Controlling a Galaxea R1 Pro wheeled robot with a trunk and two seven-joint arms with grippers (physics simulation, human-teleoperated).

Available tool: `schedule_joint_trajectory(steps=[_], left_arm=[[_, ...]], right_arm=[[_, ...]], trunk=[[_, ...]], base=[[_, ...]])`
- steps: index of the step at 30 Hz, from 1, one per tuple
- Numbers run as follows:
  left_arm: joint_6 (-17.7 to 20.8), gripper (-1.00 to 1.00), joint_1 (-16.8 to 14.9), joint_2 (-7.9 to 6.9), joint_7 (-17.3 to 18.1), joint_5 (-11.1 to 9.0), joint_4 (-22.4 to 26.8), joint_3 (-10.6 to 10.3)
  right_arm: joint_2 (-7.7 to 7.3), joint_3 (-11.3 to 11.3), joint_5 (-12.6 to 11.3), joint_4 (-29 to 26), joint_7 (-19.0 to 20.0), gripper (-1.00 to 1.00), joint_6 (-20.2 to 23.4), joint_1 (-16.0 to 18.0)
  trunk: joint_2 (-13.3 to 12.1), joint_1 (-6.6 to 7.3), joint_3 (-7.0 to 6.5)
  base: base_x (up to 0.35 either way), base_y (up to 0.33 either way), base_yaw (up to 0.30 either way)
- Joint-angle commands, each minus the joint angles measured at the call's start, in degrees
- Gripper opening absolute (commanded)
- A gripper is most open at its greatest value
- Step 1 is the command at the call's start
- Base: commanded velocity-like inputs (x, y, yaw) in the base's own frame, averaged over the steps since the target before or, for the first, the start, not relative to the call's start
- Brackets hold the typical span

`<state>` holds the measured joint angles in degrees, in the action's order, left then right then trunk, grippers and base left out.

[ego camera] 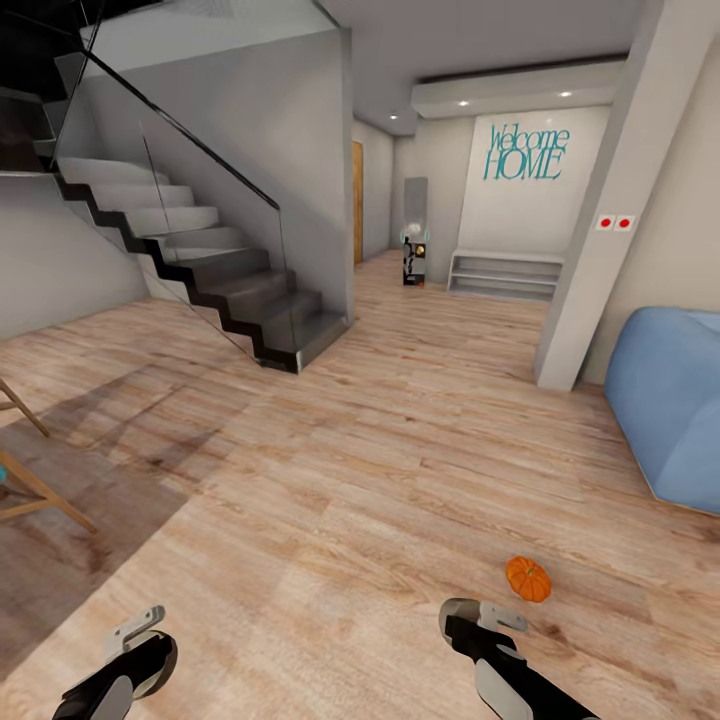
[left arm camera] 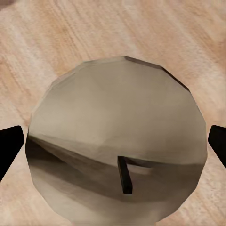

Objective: Place each of the two pumpkins and all three candles from the living room inside a cabinet in the living room (use any cabinet), then make sure every cabinet is closed, and position the cauldron so it is next to a table in the living room.

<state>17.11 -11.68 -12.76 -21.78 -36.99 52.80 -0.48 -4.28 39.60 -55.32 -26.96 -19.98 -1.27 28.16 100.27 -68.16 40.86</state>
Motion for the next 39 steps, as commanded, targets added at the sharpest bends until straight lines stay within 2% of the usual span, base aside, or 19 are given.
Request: schedule_joint_trajectory(steps=[1,6,11,15,18,19,21,25,29,33,35,39], left_arm=[[0.21,-1.0,-0.01,-0.04,-0.37,-0.45,0.11,-0.05],[-1.91,-1.0,-0.01,0.15,-0.37,-0.51,-1.08,-0.17],[-2.35,-1.0,-0.01,0.38,-0.37,-0.65,-1.89,-0.45],[-2.76,-1.0,-0.01,0.52,-0.31,-0.61,-4.46,-1.73],[-7.21,-1.0,-0.01,0.54,-0.29,-0.57,-7.87,-2.19],[-9.31,-1.0,-0.01,0.54,-0.28,-0.56,-9.02,-2.5],[-11.02,-1.0,-0.01,0.54,-0.28,-0.55,-9.86,-3.74],[-11.9,-1.0,-0.01,0.67,-0.28,-0.54,-10.22,-6.71],[-12.0,-1.0,-0.01,0.95,-0.28,-0.52,-10.26,-7.65],[-12.01,-1.0,-0.01,1.56,-0.28,1.45,-10.26,-9.69],[-12.01,-1.0,-0.01,1.64,-0.28,2.45,-10.26,-10.05],[-12.01,-1.0,-0.01,1.68,-0.28,2.92,-10.26,-10.22]], right_arm=[[-0.06,0.48,-0.58,-0.11,-0.41,-1.0,-0.13,0.05],[-0.03,0.48,-0.58,-0.03,-0.4,-1.0,-0.13,0.05],[-0.03,0.48,-0.54,1.09,-0.41,-1.0,-1.0,0.05],[-0.03,0.48,-0.58,2.11,-0.41,-1.0,-2.02,0.05],[-0.03,0.48,-0.54,2.37,-0.41,-1.0,-2.13,0.05],[-0.03,0.48,-0.51,2.4,-0.41,-1.0,-2.14,0.05],[0.14,0.48,-0.5,2.42,-0.41,-1.0,-2.15,0.05],[1.07,0.48,-0.37,3.21,-0.41,-1.0,-2.17,0.05],[1.33,0.48,-0.32,3.54,-0.41,-1.0,-2.21,0.05],[1.36,0.48,-0.32,3.65,-0.35,-1.0,-2.24,0.05],[1.35,0.48,-0.32,3.68,-0.33,-1.0,-2.24,0.05],[1.37,0.48,-0.25,4.21,-0.32,-1.0,-2.24,0.05]], trunk=[[-0.39,0.23,-0.13],[-2.39,1.33,-1.02],[-4.4,2.43,-1.92],[-6.0,3.3,-2.64],[-7.21,3.96,-3.18],[-7.61,4.18,-3.36],[-8.41,4.62,-3.72],[-10.01,5.5,-4.44],[-11.62,6.38,-5.15],[-13.22,7.26,-5.87],[-14.02,7.7,-6.23],[-15.63,8.58,-6.95]], base=[[0.0,0.0,0.0],[0.0,0.0,0.0],[0.0,0.0,0.0],[0.0,0.0,0.0],[0.0,0.0,0.0],[0.0,0.0,0.0],[0.0,0.0,0.0],[0.0,0.0,0.0],[0.0,0.0,0.0],[0.0,0.0,0.0],[0.0,0.0,0.0],[0.0,0.0,0.0]])
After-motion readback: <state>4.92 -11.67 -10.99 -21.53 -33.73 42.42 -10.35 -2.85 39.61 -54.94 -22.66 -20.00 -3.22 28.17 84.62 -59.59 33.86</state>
